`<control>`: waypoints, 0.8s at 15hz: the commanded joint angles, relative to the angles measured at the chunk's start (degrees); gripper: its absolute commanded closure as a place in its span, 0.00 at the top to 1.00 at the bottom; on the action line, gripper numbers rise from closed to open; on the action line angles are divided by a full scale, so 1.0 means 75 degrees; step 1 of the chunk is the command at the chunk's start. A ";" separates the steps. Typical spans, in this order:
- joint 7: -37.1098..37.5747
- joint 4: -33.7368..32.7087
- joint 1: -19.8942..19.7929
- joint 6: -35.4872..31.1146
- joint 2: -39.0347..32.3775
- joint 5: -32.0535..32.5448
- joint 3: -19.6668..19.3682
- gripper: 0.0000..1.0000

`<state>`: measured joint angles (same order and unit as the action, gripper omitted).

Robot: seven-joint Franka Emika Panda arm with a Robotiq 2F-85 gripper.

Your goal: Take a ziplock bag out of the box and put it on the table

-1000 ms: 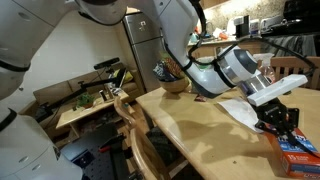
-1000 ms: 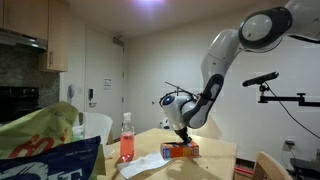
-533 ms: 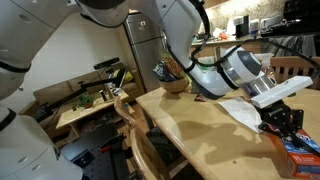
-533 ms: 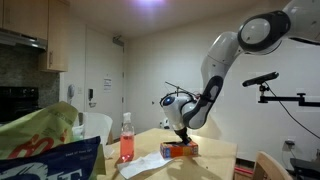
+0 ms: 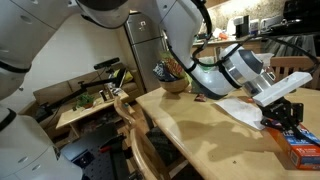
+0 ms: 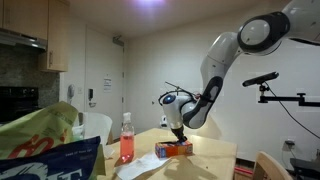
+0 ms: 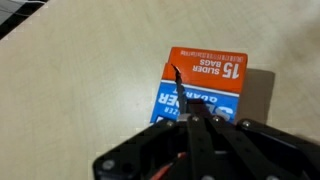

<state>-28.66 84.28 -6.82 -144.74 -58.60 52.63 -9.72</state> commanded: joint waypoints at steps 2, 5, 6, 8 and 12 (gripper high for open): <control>0.0615 -0.0536 -0.0028 -0.0742 -0.0463 0.0410 -0.0201 0.00; 0.0853 -0.0764 -0.0054 -0.1050 -0.0665 0.0491 -0.0327 0.00; 0.0919 -0.0824 -0.0055 -0.1146 -0.0707 0.0524 -0.0373 0.00; 0.1050 -0.0954 -0.0043 -0.1279 -0.0796 0.0564 -0.0450 0.00; 0.1119 -0.1219 -0.0183 -0.1445 -0.0985 0.0455 -0.0396 0.00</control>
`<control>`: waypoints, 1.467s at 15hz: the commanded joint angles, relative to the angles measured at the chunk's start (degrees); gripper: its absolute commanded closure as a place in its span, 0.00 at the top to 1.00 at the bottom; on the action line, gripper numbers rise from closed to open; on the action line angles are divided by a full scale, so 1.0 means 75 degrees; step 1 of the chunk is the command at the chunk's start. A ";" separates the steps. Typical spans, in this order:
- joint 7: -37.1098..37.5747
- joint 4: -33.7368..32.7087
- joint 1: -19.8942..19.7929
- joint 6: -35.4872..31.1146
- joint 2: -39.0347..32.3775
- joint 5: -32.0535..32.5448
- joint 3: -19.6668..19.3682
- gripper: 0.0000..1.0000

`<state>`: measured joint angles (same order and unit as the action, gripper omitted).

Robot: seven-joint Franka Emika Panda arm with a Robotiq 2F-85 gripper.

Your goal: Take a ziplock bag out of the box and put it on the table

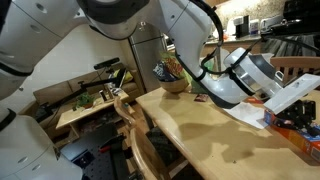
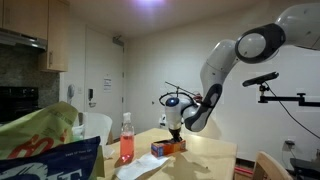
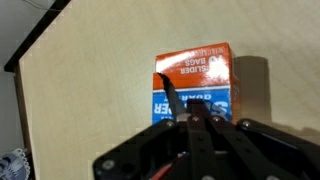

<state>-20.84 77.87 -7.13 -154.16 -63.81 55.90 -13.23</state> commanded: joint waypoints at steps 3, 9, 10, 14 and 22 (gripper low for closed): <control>-0.0067 -0.0459 -0.0220 -0.0029 -0.0358 -0.0098 0.0155 0.34; -0.0309 -0.0689 -0.0364 0.0092 -0.0454 -0.0258 0.0300 0.77; -0.0404 -0.0697 -0.0421 0.0090 -0.0459 -0.0320 0.0367 0.86; -0.1034 -0.0752 -0.0724 0.0138 -0.0483 -0.0761 0.0723 1.00; -0.2027 -0.0856 -0.0925 0.0247 -0.0582 -0.1755 0.0970 0.32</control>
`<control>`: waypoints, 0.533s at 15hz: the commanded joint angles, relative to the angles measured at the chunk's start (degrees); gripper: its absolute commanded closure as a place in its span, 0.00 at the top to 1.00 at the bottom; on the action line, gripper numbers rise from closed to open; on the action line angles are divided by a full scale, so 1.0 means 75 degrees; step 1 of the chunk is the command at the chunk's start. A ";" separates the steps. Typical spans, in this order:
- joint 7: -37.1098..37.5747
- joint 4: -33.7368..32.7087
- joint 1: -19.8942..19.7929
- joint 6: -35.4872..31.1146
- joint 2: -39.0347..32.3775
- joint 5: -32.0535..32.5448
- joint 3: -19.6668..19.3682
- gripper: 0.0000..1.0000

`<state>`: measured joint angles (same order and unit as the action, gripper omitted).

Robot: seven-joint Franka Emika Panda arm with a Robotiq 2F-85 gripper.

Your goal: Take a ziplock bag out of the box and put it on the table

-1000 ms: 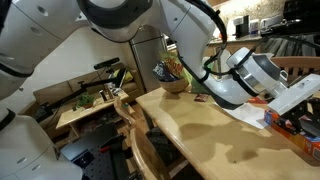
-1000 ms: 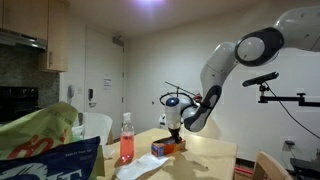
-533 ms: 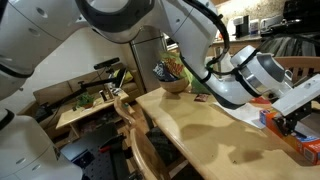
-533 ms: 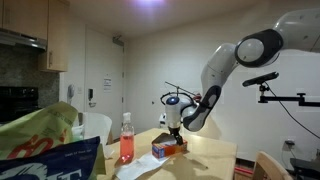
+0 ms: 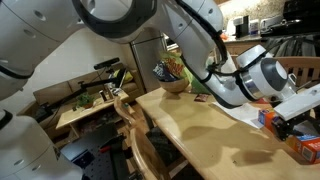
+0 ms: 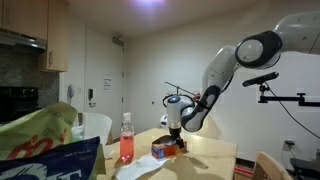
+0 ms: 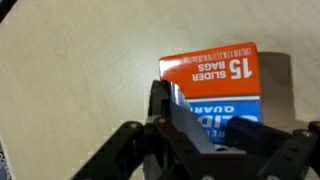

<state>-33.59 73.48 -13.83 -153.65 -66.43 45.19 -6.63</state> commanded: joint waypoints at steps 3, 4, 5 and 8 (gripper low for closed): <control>-0.0452 -0.0302 0.0006 0.0179 -0.0263 -0.0539 0.0042 0.10; -0.0466 -0.0306 0.0023 0.0173 -0.0267 -0.0564 0.0022 0.03; -0.0470 -0.0304 0.0048 0.0159 -0.0266 -0.0574 -0.0008 0.01; -0.0486 -0.0337 0.0122 0.0181 -0.0275 -0.0568 -0.0073 0.00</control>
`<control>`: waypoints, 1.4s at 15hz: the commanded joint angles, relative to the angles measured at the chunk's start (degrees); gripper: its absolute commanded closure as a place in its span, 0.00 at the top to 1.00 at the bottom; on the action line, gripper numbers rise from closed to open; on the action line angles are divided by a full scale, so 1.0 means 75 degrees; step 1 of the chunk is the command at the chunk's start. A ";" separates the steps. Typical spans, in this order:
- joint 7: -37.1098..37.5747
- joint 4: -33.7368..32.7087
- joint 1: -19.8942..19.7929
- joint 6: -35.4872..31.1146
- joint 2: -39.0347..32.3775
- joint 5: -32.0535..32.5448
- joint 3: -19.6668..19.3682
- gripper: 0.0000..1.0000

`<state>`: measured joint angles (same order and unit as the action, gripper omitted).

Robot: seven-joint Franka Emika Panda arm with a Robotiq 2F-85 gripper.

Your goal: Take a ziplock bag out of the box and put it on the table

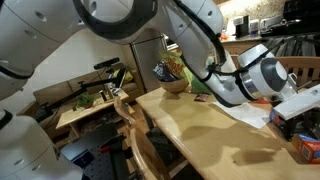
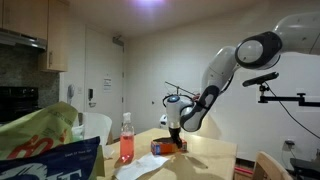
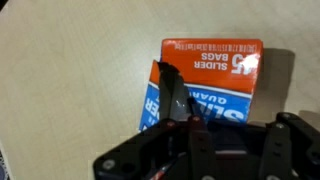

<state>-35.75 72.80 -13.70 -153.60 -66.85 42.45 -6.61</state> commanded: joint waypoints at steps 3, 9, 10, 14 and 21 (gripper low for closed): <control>-0.0226 -0.0303 0.0172 0.0267 -0.0254 -0.0171 -0.0134 0.27; -0.0209 -0.0613 0.0183 0.0595 -0.0413 -0.0241 -0.0163 0.70; -0.0179 -0.0686 0.0190 0.0614 -0.0456 -0.0236 -0.0187 0.78; -0.0456 -0.0790 0.0085 0.0649 -0.0491 -0.0359 0.0016 1.00; -0.1751 -0.0666 0.0187 0.0662 -0.0308 -0.1014 0.0267 1.00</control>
<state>-45.63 68.41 -13.20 -150.52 -69.07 37.25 -5.17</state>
